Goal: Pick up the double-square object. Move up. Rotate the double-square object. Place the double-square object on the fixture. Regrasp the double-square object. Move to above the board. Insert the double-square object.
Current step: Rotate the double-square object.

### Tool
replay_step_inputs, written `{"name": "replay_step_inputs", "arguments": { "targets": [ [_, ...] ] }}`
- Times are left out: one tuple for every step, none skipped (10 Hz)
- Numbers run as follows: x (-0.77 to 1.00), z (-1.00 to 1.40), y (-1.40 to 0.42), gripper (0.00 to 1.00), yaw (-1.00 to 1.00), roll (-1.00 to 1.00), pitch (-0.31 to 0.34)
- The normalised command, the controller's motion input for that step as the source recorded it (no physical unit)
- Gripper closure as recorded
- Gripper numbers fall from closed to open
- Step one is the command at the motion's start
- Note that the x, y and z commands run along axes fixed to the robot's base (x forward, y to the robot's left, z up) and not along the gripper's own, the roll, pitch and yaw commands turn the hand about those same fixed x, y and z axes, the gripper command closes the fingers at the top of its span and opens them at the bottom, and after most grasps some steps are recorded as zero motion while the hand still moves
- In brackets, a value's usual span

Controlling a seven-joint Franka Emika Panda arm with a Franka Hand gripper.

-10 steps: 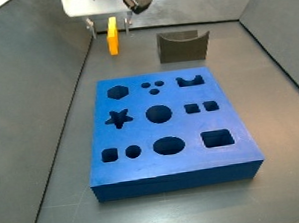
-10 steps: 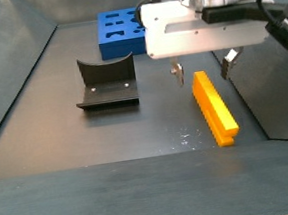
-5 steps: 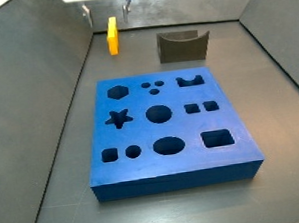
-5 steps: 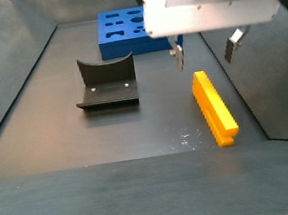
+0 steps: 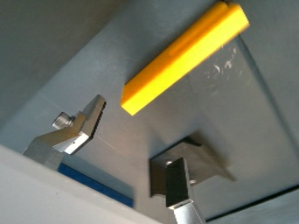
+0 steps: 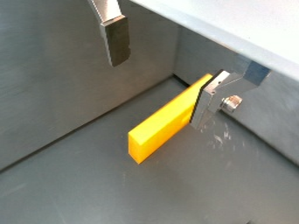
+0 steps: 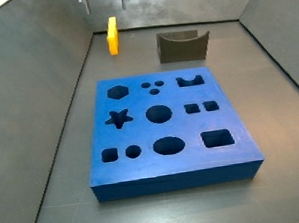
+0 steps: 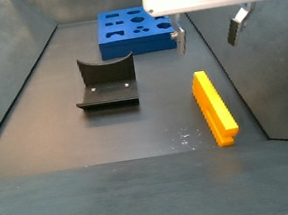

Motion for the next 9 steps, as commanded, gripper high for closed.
{"name": "replay_step_inputs", "arguments": {
  "targets": [
    [0.01,-0.18,0.0,0.0,1.0,0.0,0.0],
    [0.04,-0.14,0.0,0.0,1.0,0.0,-0.003],
    [0.05,-0.09,0.0,0.0,1.0,0.0,-0.004],
    [0.04,-0.07,0.0,0.0,1.0,0.0,-0.005],
    [0.04,-0.05,0.0,0.0,1.0,0.0,-0.006],
    [0.04,-0.05,0.0,0.0,1.0,0.0,-0.006],
    [0.05,-0.04,0.0,0.0,1.0,0.0,-0.007],
    [0.05,-0.04,0.0,0.0,1.0,0.0,-0.008],
    [0.05,-0.03,0.0,0.0,1.0,0.0,-0.008]
  ]
}}
